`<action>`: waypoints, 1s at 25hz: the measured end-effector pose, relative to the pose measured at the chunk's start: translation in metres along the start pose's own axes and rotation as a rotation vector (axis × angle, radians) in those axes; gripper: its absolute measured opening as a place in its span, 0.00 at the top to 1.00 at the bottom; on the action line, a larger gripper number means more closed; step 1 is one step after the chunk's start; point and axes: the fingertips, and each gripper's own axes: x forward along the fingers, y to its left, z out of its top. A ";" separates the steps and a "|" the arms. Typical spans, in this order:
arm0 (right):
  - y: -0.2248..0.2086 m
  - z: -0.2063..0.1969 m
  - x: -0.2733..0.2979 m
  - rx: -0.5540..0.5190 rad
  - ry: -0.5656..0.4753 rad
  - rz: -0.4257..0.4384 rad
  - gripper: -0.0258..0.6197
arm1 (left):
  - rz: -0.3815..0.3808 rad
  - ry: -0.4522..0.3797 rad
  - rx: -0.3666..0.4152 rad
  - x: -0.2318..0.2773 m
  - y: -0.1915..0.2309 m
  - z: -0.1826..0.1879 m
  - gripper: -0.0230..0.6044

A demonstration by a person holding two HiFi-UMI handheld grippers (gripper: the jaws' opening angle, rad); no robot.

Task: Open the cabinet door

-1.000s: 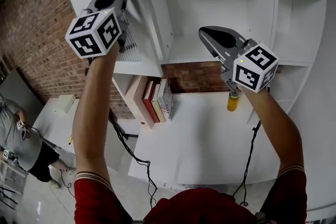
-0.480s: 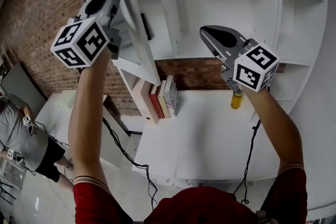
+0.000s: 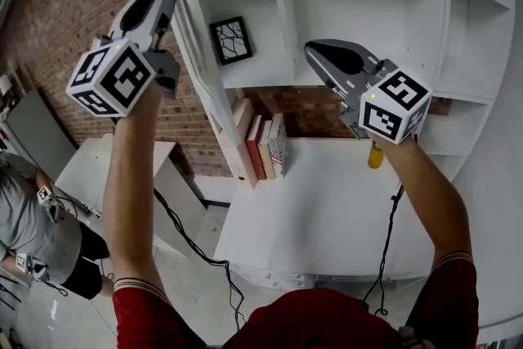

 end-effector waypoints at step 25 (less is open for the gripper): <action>0.051 -0.011 0.033 0.050 -0.014 0.076 0.94 | 0.175 0.053 0.011 -0.065 0.087 0.013 0.95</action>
